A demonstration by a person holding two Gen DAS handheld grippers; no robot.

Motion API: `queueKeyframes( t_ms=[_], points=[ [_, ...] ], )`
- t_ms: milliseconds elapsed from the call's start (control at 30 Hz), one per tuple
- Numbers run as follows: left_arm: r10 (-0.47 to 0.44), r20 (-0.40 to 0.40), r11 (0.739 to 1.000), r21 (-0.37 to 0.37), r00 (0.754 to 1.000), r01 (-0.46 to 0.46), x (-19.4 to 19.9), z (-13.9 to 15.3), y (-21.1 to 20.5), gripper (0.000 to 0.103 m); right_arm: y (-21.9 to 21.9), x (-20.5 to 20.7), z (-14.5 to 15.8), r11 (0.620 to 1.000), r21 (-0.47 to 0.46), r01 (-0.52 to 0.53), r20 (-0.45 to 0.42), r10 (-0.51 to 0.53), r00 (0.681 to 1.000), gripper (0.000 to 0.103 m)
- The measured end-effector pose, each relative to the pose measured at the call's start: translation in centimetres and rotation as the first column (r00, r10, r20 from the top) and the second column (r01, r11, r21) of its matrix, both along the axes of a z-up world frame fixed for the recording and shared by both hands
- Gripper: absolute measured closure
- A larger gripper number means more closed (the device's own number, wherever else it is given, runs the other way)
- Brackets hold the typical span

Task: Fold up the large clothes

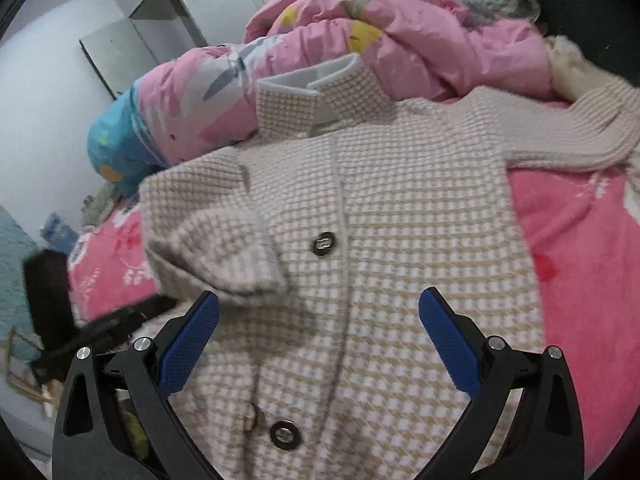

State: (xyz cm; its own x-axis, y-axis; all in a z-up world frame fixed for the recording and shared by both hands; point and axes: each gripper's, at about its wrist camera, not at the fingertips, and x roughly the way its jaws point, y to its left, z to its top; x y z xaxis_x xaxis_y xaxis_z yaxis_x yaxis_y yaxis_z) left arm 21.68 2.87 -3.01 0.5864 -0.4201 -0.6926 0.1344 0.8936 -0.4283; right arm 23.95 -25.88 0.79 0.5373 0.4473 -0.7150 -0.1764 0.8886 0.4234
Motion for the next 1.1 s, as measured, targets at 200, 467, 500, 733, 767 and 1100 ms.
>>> queueKeyframes(
  t_ms=[200, 467, 500, 733, 767, 1100],
  points=[
    [-0.002, -0.026, 0.998, 0.056, 1.000, 0.004, -0.6, -1.6, -0.2, 0.074, 0.5, 1.8, -2.3, 0.954, 0.295, -0.055, -0.150, 0.103, 0.983, 0.006],
    [0.037, -0.004, 0.998, 0.045, 0.999, -0.037, -2.6, -2.3, 0.6, 0.015, 2.9, 2.1, -6.8, 0.831, 0.555, 0.016, -0.345, 0.213, 0.914, 0.012],
    [0.047, 0.002, 0.998, 0.050, 0.999, -0.048, -2.9, -2.2, 0.9, 0.015, 3.1, 2.1, -7.0, 0.830, 0.557, 0.028, -0.357, 0.209, 0.910, 0.013],
    [0.150, 0.067, 0.973, 0.166, 0.986, -0.159, -3.8, -1.0, 2.3, 0.015, 4.7, 2.9, -9.1, 0.841, 0.533, 0.093, -0.426, 0.172, 0.888, 0.029],
    [0.163, 0.061, 0.965, 0.199, 0.985, -0.172, -3.6, -1.2, 2.3, 0.015, 4.9, 3.0, -9.2, 0.848, 0.521, 0.096, -0.429, 0.163, 0.888, 0.030],
    [0.326, 0.033, 0.880, 0.356, 0.945, -0.315, -1.5, -2.5, 4.9, 0.015, 9.2, 5.2, -4.6, 0.965, 0.260, -0.026, -0.262, 0.096, 0.960, 0.092]
  ],
)
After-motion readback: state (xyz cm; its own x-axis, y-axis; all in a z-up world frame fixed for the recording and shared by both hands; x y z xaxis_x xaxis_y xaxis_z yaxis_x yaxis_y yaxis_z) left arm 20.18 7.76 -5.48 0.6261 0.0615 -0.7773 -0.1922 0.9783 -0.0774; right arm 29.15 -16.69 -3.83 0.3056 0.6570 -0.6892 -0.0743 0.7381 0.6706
